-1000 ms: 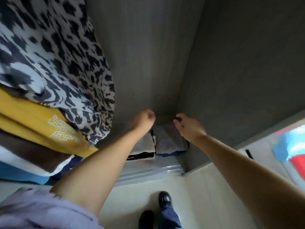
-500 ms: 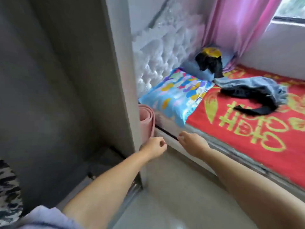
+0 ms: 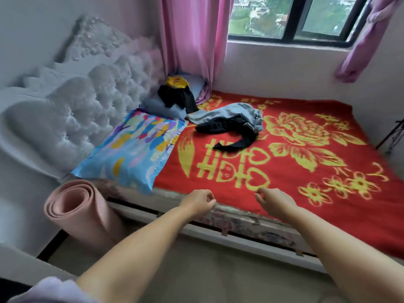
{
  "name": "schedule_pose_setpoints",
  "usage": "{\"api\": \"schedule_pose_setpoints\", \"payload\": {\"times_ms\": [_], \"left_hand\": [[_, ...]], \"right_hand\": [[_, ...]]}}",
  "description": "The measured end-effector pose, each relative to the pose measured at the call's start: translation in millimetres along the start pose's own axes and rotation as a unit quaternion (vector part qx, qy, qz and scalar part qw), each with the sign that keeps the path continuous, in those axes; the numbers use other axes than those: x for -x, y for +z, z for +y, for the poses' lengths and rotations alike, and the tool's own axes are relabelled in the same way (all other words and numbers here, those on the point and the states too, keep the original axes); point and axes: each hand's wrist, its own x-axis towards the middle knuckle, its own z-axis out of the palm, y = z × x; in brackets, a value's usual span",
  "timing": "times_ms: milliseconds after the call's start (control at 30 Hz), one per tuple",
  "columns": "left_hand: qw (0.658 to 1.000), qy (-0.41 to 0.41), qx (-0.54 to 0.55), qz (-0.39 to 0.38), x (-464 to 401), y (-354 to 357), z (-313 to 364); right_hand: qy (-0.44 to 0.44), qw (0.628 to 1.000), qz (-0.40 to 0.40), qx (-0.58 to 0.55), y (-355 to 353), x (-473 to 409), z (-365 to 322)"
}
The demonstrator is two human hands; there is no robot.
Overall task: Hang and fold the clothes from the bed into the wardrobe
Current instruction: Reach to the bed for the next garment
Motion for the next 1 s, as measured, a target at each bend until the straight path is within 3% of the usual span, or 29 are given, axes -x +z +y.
{"api": "schedule_pose_setpoints", "payload": {"times_ms": [267,533,733,1000], "left_hand": [[1.000,0.001,-0.024,-0.011,-132,-27,10],[0.996,0.005,-0.039,-0.081,-309,-34,19],[0.985,-0.003,-0.093,-0.144,-419,-7,23],[0.980,-0.069,-0.085,-0.167,-521,51,13]], "right_hand": [[0.005,0.999,-0.017,-0.030,-6,-96,37],[0.101,0.993,-0.038,-0.053,-14,-235,111],[0.153,0.981,-0.094,-0.080,23,-303,163],[0.120,0.974,-0.148,-0.123,74,-419,216]]}}
